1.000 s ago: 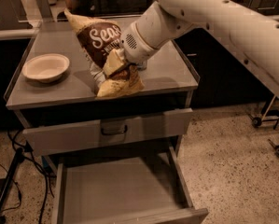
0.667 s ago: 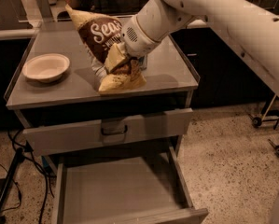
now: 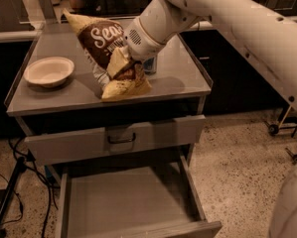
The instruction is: Pick brown chip bag from middle drawer and place on counter
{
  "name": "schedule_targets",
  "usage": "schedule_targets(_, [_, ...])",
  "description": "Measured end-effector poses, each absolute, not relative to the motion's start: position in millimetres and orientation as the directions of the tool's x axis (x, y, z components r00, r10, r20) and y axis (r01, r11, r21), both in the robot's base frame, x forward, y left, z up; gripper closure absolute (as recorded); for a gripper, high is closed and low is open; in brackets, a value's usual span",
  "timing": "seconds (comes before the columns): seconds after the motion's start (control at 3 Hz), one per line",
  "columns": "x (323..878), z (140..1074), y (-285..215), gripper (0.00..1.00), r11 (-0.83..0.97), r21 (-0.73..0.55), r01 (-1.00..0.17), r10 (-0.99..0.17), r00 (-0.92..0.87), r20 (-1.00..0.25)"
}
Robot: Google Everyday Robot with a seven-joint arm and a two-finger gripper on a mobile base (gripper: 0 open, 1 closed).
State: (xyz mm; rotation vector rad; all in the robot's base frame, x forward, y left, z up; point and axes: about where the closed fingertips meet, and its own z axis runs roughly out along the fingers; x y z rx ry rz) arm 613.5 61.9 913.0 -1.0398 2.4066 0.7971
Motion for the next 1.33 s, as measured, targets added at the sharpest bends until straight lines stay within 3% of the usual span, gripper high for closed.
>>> schedule_targets(0.67, [633, 898, 91, 1.00, 0.510, 0.409, -0.757, -0.561, -0.653, -0.509])
schedule_targets(1.33, [647, 898, 88, 1.00, 0.529, 0.412, -0.742, -0.558, -0.669, -0.490])
